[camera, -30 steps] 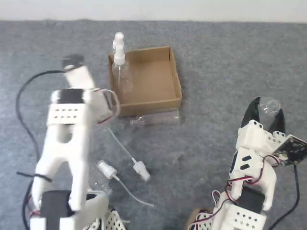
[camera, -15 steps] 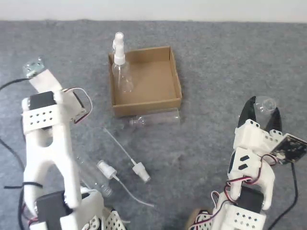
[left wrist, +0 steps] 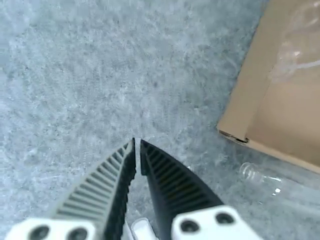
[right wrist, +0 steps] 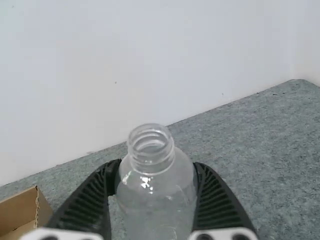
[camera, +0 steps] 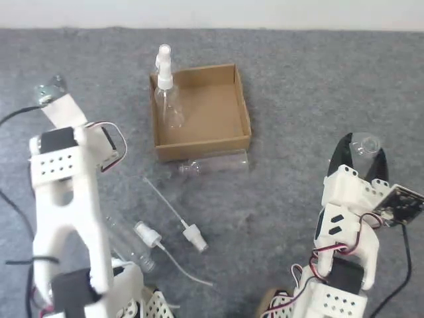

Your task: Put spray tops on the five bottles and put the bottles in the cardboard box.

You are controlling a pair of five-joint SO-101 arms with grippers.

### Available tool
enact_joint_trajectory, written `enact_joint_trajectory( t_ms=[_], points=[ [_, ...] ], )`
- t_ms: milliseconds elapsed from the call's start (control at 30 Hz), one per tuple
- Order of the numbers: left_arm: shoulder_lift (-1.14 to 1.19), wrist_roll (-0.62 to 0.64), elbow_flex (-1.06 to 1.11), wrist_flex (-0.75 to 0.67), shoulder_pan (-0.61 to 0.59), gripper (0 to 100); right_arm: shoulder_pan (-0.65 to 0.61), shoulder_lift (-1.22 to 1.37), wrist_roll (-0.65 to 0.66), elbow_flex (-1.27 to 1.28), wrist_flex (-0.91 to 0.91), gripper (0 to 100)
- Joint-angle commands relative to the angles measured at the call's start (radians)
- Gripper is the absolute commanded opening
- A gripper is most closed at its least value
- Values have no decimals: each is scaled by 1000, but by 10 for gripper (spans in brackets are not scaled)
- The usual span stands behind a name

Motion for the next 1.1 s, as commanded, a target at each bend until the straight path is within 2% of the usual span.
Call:
enact_joint_trajectory(
  t_ms=[0, 233, 500, 733, 933, 1067],
  points=[
    [-178, -8, 51, -17, 18, 10, -10, -21, 0, -28, -28, 13],
    [-404, -6, 220, -112, 83, 10, -10, -21, 0, -28, -28, 13],
    [-439, -15, 243, -104, 95, 12, -10, -21, 0, -28, -27, 13],
    [-446, -186, 286, -106, 259, 12, -31, -21, 2, -26, -22, 13],
    [-448, -310, 302, -83, 319, 12, -31, -21, 2, -26, -24, 13],
    [-448, -336, 306, -52, 371, 12, -31, -21, 2, -26, -24, 13]
  ],
)
